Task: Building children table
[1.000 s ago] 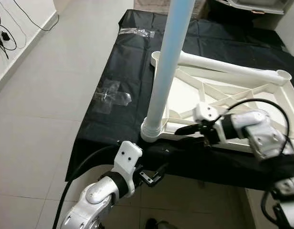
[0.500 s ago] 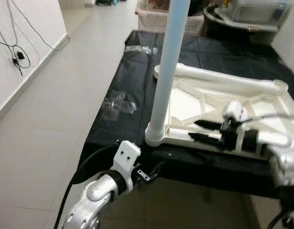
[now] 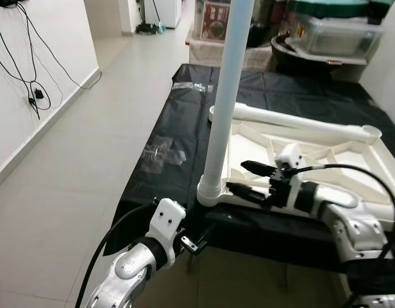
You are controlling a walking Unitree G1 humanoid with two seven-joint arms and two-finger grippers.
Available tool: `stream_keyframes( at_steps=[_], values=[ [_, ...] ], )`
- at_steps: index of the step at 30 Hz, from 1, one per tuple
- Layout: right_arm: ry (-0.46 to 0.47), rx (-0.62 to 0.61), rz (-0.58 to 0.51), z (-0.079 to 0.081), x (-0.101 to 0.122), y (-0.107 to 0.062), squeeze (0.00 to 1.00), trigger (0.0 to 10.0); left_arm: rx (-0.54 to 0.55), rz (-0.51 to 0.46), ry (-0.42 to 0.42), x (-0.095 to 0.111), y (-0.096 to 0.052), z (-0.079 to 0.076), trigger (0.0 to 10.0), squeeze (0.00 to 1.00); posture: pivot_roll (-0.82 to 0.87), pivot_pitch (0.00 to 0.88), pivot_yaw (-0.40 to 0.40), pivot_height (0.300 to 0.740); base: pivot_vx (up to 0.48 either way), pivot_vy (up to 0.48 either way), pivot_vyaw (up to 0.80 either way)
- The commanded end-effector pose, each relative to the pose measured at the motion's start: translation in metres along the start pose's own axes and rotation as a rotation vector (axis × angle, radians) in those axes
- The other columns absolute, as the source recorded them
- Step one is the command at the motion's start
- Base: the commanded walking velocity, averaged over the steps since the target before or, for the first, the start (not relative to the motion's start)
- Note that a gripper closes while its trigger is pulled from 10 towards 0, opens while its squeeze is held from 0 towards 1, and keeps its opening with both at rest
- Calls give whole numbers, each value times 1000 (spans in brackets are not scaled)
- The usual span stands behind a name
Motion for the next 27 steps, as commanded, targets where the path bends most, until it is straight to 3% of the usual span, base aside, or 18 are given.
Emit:
stream_keyframes(
  at_steps=[1, 8, 27],
  values=[
    [4, -8, 6, 1, -1, 3, 0, 10000, -17, -6, 9, -1, 1, -4, 10000, 0, 108, 41, -96, 740, 0, 0, 0],
    [17, -3, 0, 3, -1, 7, 0, 10000, -19, -8, 16, -2, 1, -5, 10000, 0, 110, 41, -95, 740, 0, 0, 0],
    [63, -59, -66, -6, 12, 39, 0, 10000, -52, -20, 33, 2, -1, -9, 10000, 0, 113, 93, -93, 740, 0, 0, 0]
  ],
)
Point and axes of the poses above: a point about 5 cm out from each wrist's last joint towards the gripper, its own y axis pointing out of the wrist towards the gripper, its own x axis along the axis of the wrist's last joint, z = x × y, the point moved 2 cm from there along y, pointing out of the wrist towards the gripper, and after that the axes turned 13 degrees about y, right-handed, at the moved point
